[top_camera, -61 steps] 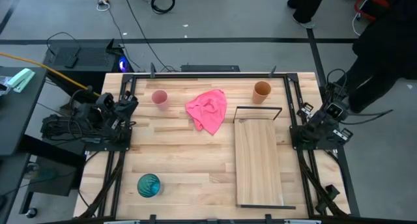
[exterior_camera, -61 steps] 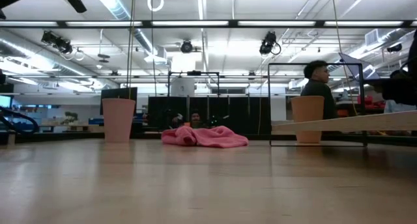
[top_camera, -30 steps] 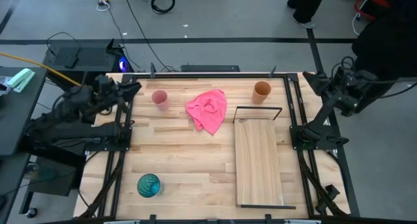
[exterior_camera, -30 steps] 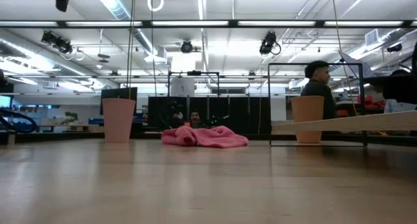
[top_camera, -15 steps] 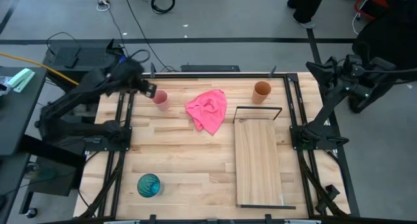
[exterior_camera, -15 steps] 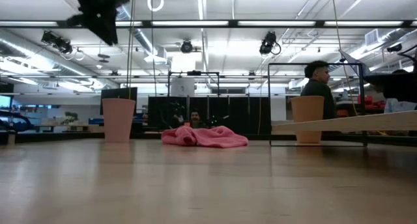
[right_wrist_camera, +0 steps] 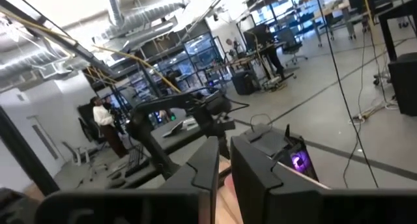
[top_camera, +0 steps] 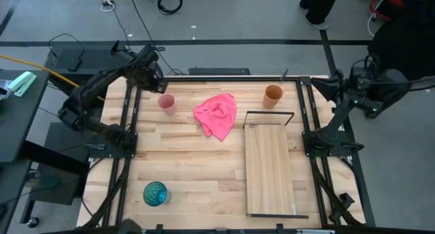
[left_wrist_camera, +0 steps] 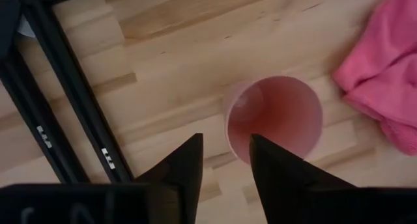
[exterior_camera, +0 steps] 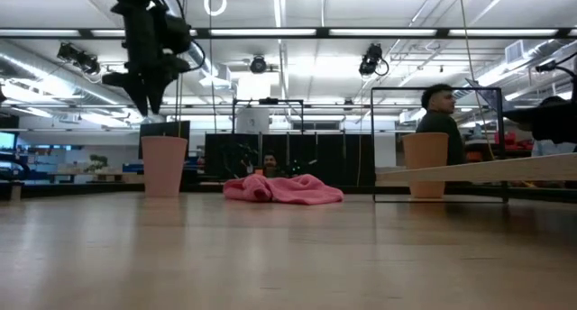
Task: Stack small to large cups/mugs on shelf
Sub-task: Move the pink plastic glass from the top left to the center of the table
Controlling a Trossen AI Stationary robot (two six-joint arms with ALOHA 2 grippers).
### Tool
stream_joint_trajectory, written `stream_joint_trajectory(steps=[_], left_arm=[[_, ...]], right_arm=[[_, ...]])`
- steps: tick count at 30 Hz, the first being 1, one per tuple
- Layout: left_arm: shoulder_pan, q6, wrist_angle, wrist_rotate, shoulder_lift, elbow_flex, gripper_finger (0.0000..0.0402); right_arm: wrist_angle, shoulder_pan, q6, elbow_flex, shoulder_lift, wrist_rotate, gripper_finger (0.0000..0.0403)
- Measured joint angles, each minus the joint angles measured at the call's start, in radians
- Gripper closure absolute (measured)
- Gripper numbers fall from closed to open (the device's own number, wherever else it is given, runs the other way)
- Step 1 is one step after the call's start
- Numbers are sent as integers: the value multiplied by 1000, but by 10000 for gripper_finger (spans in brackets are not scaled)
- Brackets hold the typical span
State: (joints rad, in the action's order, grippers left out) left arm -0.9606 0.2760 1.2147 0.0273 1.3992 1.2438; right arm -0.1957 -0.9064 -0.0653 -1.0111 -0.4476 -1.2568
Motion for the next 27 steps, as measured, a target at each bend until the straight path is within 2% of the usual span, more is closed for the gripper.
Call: stream_joint_trajectory(steps=[9, 19, 27], left_arm=[[-9, -23, -12, 2, 105, 0, 229], [-4, -27, -34, 6, 166, 0, 224], [18, -29, -90, 30, 169, -60, 228]], right_arm=[[-3, 0, -21, 0, -32, 0, 354], [-3, 0, -21, 0, -38, 0, 354], [-8, 1, -21, 0, -37, 0, 354]])
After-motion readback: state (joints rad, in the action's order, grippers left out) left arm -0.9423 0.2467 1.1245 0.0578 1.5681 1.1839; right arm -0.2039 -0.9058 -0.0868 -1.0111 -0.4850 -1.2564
